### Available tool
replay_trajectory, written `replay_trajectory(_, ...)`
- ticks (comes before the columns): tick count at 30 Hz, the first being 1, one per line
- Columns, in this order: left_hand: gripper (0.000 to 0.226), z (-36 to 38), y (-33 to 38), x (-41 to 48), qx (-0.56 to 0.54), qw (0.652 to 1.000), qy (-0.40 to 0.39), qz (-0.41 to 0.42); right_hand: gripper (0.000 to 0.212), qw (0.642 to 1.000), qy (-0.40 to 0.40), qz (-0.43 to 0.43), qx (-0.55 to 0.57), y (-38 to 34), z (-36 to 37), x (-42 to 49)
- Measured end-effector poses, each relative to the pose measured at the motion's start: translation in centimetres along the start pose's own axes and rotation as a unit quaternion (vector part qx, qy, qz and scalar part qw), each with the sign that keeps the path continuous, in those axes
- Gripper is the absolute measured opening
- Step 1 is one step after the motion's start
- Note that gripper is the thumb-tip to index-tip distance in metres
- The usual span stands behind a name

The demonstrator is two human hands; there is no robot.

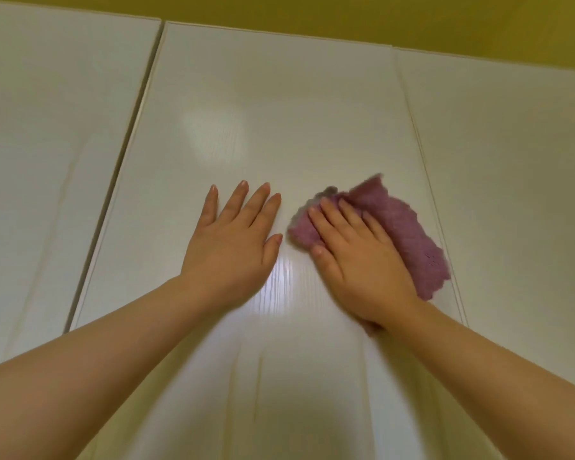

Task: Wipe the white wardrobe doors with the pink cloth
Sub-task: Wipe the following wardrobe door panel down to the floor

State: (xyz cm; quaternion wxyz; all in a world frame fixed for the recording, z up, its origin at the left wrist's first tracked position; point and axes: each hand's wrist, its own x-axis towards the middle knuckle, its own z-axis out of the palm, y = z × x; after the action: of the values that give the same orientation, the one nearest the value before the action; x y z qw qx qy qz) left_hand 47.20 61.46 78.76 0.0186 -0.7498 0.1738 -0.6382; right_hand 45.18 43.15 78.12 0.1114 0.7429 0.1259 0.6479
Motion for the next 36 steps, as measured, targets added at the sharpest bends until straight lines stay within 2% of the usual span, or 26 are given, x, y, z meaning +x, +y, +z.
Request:
replay_trajectory(1, 0.066, -0.1, 0.0, 0.1, -0.004, 1.0, 0.003, -0.002, 0.067, 0.999, -0.01, -0.024, 0.029, 0.8, -0.3, 0.1)
replay_trajectory(2, 0.064, -0.3, 0.2, 0.1, -0.006, 1.0, 0.0, 0.002, 0.062, 0.996, -0.004, -0.01, 0.091, 2.1, -0.7, 0.4)
replay_trajectory(4, 0.056, -0.6, 0.3, 0.0, -0.007, 1.0, -0.014, 0.005, 0.057, 0.981, 0.064, 0.106, 0.151, 4.9, -1.2, 1.2)
replay_trajectory(5, 0.055, -0.6, 0.5, 0.1, -0.01, 1.0, -0.016, 0.008, 0.057, 0.976, 0.08, 0.18, 0.096, 6.0, -1.4, 1.3)
replay_trajectory(6, 0.055, -0.5, 0.2, 0.0, -0.009, 1.0, -0.017, 0.007, 0.059, 0.973, 0.069, 0.219, 0.032, 5.7, -1.2, 1.3)
replay_trajectory(7, 0.056, -0.6, 0.2, 0.0, -0.011, 1.0, -0.016, 0.008, 0.061, 0.974, 0.059, 0.219, -0.01, 4.8, -1.0, 0.8)
replay_trajectory(11, 0.055, -0.1, -0.3, 0.0, -0.017, 1.0, 0.012, 0.005, 0.071, 1.0, -0.001, 0.021, -0.008, 0.4, 0.2, -1.6)
replay_trajectory(12, 0.058, 0.0, -0.1, 0.0, -0.029, 0.999, 0.022, 0.006, 0.07, 1.0, -0.005, 0.012, -0.004, 1.2, -0.1, -1.5)
replay_trajectory(13, 0.062, 0.0, -0.1, 0.0, -0.042, 0.999, 0.034, 0.009, 0.07, 0.999, 0.007, 0.045, 0.022, 2.3, -0.3, -1.0)
replay_trajectory(15, 0.064, -0.1, -0.2, -0.3, -0.062, 0.994, 0.086, 0.021, 0.067, 0.981, 0.055, 0.171, 0.072, 5.0, -0.9, 0.1)
replay_trajectory(17, 0.062, -0.2, -0.6, -0.4, -0.077, 0.988, 0.13, 0.025, 0.062, 0.97, 0.056, 0.235, 0.006, 5.4, -1.1, 0.4)
replay_trajectory(19, 0.058, -0.3, -0.6, -0.4, -0.086, 0.985, 0.144, 0.042, 0.064, 0.98, 0.04, 0.194, -0.032, 3.2, -0.6, -0.5)
replay_trajectory(21, 0.054, -0.4, -0.8, -0.6, -0.07, 0.983, 0.154, 0.071, 0.072, 0.996, -0.002, 0.088, -0.027, 1.1, -0.4, -1.8)
replay_trajectory(23, 0.054, -0.3, -1.0, -0.7, -0.062, 0.985, 0.14, 0.083, 0.07, 0.999, -0.027, 0.028, -0.028, 1.7, -0.9, -1.8)
replay_trajectory(24, 0.055, -0.4, -1.2, -0.8, -0.068, 0.986, 0.132, 0.081, 0.067, 0.999, -0.023, 0.042, -0.013, 2.8, -1.2, -1.2)
replay_trajectory(26, 0.056, -0.6, -1.5, -1.2, -0.076, 0.987, 0.12, 0.079, 0.066, 0.987, 0.027, 0.157, 0.028, 5.2, -1.6, 0.1)
replay_trajectory(28, 0.056, -1.0, -1.8, -1.6, -0.073, 0.986, 0.121, 0.085, 0.069, 0.969, 0.051, 0.241, -0.013, 4.9, -1.3, 0.6)
replay_trajectory(29, 0.058, -1.1, -2.0, -1.9, -0.084, 0.987, 0.114, 0.082, 0.071, 0.971, 0.046, 0.235, -0.03, 3.4, -0.9, 0.4)
replay_trajectory(30, 0.061, -1.3, -2.0, -2.1, -0.103, 0.986, 0.108, 0.072, 0.072, 0.98, 0.044, 0.191, -0.035, 1.5, -0.4, -0.3)
replay_trajectory(32, 0.066, -1.3, -2.0, -2.2, -0.139, 0.984, 0.108, 0.041, 0.063, 0.998, 0.036, 0.045, -0.039, -2.2, 0.5, -2.3)
replay_trajectory(34, 0.068, -1.5, -1.6, -2.2, -0.156, 0.981, 0.109, 0.027, 0.055, 0.996, 0.019, -0.068, -0.051, -2.6, 0.8, -3.1)
replay_trajectory(35, 0.068, -1.6, -1.3, -2.3, -0.155, 0.981, 0.109, 0.031, 0.055, 0.995, 0.011, -0.081, -0.047, -1.6, 0.6, -2.6)
replay_trajectory(36, 0.068, -1.7, -1.3, -2.3, -0.15, 0.982, 0.109, 0.039, 0.058, 0.999, -0.004, -0.047, -0.014, -0.2, 0.2, -1.8)
